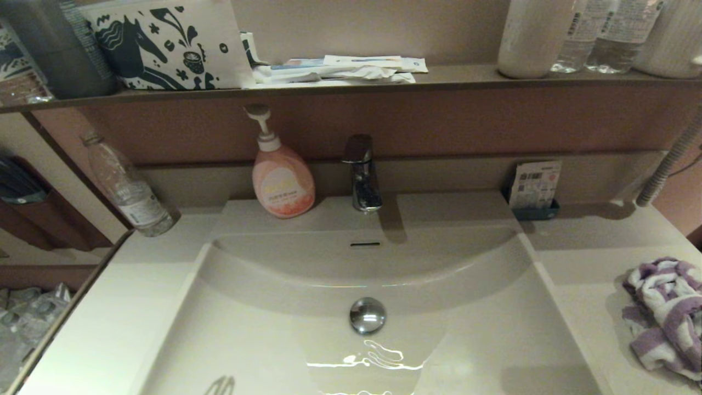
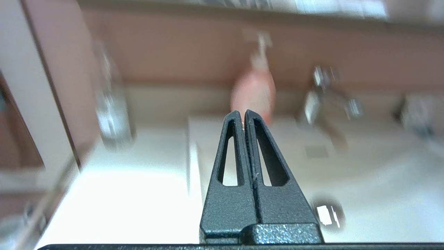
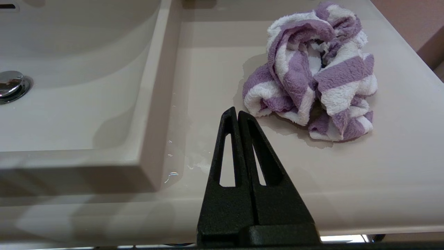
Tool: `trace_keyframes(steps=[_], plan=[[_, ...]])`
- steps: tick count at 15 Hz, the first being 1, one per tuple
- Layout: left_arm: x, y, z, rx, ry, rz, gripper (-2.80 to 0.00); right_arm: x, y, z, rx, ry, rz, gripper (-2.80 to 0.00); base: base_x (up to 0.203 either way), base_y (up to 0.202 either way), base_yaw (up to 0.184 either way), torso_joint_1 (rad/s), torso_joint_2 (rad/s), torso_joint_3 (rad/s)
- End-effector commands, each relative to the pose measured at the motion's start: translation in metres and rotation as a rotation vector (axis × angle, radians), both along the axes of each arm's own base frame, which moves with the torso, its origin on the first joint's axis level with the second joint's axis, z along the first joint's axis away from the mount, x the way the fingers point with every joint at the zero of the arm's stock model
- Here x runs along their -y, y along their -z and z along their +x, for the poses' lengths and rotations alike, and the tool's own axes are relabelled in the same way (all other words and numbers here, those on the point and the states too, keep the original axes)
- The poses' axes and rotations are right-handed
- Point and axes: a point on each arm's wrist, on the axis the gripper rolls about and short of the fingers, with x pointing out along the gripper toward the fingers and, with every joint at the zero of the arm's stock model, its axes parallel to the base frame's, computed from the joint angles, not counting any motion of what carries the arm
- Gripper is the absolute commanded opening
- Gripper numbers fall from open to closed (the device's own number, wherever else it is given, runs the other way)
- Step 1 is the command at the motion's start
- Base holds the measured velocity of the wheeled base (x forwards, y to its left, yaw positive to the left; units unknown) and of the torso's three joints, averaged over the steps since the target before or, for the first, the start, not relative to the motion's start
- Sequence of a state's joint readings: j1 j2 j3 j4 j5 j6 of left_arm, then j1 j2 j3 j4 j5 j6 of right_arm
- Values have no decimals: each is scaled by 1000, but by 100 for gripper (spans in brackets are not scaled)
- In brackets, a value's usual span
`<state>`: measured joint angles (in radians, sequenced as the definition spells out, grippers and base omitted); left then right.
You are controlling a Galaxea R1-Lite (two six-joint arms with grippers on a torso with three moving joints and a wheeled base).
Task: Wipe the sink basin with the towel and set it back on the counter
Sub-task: Pick up the cloth
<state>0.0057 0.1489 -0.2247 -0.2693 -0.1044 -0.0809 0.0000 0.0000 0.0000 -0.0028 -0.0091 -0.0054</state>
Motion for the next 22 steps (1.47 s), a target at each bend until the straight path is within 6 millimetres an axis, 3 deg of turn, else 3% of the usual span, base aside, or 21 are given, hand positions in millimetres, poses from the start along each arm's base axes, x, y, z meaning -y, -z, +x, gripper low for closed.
trace_keyframes(steps=[1,6,12,22], plan=[[1,32,-12,-54,16,12,-280,0,0,0,0,0,-1,-280,0,0,0,0,0,0],[0,71,6,-156,-23,62,-280,0,0,0,0,0,-1,-280,0,0,0,0,0,0],[-1,85,9,-262,-92,128,-280,0,0,0,0,0,-1,-280,0,0,0,0,0,0],[-2,84,9,-268,-78,23,-280,0,0,0,0,0,-7,-280,0,0,0,0,0,0]])
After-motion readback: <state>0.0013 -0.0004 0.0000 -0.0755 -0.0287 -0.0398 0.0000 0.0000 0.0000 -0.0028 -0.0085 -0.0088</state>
